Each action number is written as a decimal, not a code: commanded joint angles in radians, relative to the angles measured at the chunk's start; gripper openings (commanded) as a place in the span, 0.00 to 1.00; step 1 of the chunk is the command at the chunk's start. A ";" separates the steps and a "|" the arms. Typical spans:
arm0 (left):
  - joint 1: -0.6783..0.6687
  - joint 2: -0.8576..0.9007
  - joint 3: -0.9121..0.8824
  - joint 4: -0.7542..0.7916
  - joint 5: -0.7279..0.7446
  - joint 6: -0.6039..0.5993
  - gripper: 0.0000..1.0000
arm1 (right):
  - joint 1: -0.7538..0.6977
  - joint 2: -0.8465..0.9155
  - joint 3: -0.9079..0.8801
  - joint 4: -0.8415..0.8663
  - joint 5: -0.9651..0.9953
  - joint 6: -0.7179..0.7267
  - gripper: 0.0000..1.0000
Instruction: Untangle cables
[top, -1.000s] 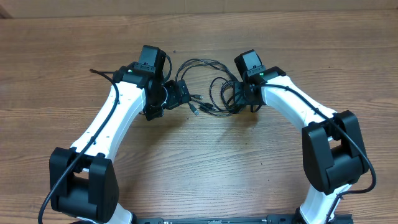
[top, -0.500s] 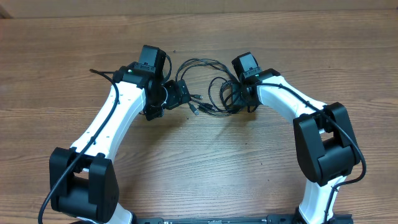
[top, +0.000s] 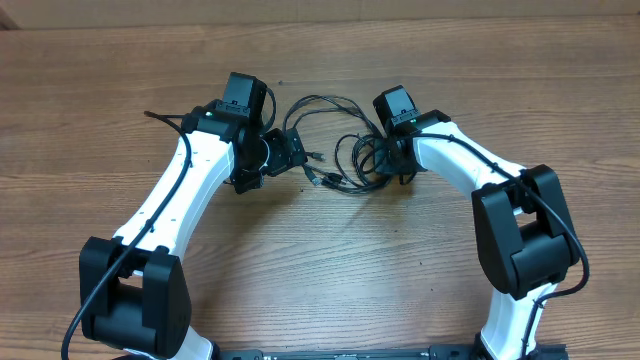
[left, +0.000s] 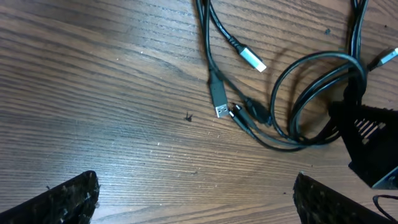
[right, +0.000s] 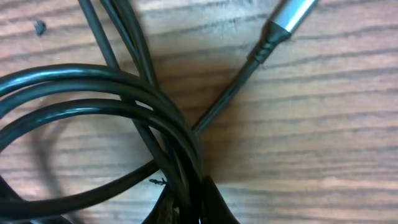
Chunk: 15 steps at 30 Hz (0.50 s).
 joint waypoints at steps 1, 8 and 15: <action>-0.006 -0.026 0.014 0.005 -0.005 0.080 0.95 | -0.004 -0.094 0.032 0.000 -0.016 -0.005 0.04; -0.003 -0.026 0.064 0.006 0.064 0.226 0.79 | -0.004 -0.290 0.032 0.023 -0.154 -0.187 0.04; 0.014 -0.030 0.262 -0.069 0.153 0.316 0.82 | -0.004 -0.382 0.032 0.019 -0.167 -0.243 0.04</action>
